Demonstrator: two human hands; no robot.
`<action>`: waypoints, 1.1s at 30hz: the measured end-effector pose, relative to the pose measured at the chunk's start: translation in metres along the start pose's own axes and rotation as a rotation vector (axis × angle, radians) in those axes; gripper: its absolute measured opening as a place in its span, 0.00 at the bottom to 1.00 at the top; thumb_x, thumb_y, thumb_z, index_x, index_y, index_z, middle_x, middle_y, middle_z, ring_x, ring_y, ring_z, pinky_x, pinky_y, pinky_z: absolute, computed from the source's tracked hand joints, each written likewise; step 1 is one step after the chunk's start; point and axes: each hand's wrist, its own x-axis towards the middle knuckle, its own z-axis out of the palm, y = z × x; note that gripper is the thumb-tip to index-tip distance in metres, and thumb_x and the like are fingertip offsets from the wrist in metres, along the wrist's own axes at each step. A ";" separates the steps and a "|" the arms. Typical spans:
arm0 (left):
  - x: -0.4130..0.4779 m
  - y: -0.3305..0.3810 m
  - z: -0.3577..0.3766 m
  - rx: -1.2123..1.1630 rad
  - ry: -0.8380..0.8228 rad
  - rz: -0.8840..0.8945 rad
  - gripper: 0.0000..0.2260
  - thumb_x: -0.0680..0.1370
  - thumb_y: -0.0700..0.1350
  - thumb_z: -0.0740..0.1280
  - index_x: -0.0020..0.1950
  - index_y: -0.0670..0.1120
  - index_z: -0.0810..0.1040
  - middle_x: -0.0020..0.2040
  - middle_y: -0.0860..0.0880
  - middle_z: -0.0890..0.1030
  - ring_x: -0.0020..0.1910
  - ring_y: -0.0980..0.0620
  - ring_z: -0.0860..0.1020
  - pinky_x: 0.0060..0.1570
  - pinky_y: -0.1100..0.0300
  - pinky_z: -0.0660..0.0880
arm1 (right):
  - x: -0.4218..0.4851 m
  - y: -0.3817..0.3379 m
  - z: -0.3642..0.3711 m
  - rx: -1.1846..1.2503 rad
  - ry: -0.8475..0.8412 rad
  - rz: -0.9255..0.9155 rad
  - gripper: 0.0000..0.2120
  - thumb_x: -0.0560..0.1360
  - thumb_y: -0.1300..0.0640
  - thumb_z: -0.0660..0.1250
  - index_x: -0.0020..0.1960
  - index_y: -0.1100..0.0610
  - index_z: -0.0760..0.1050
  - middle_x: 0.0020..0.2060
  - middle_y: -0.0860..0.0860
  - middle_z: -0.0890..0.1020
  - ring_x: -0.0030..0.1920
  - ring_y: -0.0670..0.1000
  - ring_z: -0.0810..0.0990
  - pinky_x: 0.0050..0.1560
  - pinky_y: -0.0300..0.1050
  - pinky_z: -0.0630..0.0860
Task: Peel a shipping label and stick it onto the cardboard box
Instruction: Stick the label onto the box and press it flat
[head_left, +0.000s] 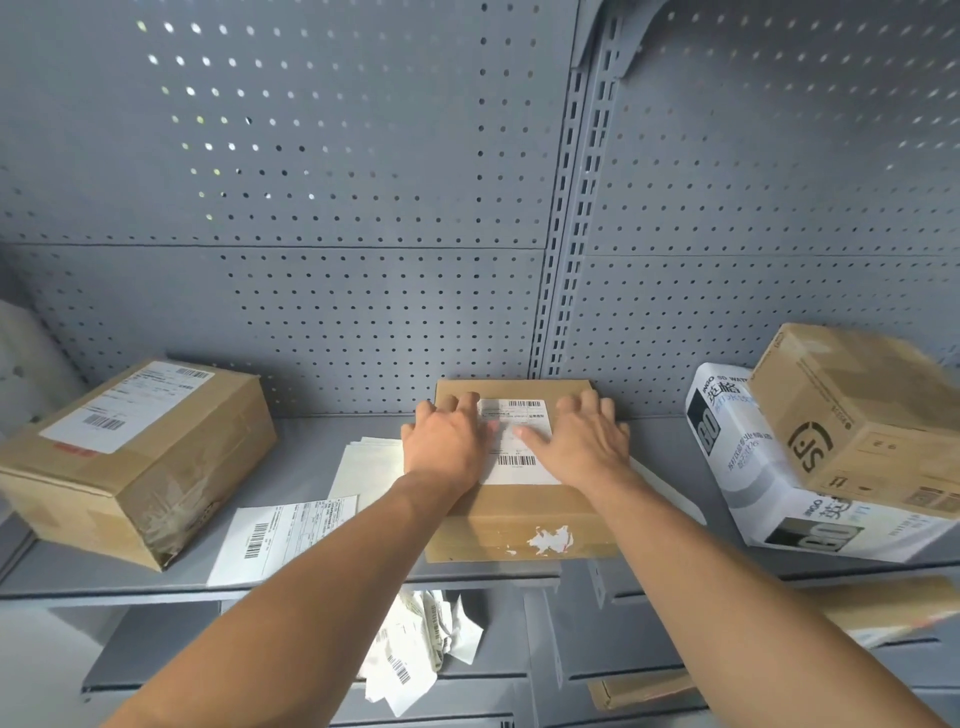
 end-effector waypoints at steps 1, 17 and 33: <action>0.003 0.003 -0.001 0.001 -0.007 -0.020 0.23 0.82 0.64 0.57 0.69 0.50 0.71 0.63 0.46 0.76 0.63 0.41 0.70 0.55 0.43 0.71 | 0.000 0.000 0.002 0.011 0.001 0.009 0.48 0.70 0.21 0.53 0.76 0.56 0.62 0.70 0.57 0.68 0.69 0.60 0.66 0.64 0.60 0.70; 0.022 0.001 0.007 -0.163 -0.051 -0.185 0.25 0.79 0.64 0.64 0.68 0.48 0.73 0.64 0.45 0.74 0.68 0.41 0.69 0.58 0.39 0.74 | 0.012 0.003 0.008 0.093 0.096 0.111 0.25 0.79 0.37 0.61 0.67 0.51 0.77 0.67 0.53 0.73 0.66 0.58 0.68 0.61 0.58 0.70; 0.019 0.001 0.005 -0.126 -0.090 -0.164 0.37 0.71 0.76 0.62 0.68 0.50 0.73 0.65 0.47 0.73 0.68 0.43 0.69 0.59 0.40 0.73 | 0.009 0.000 0.009 0.076 0.077 0.082 0.37 0.75 0.28 0.55 0.69 0.55 0.75 0.67 0.50 0.72 0.66 0.58 0.67 0.61 0.58 0.70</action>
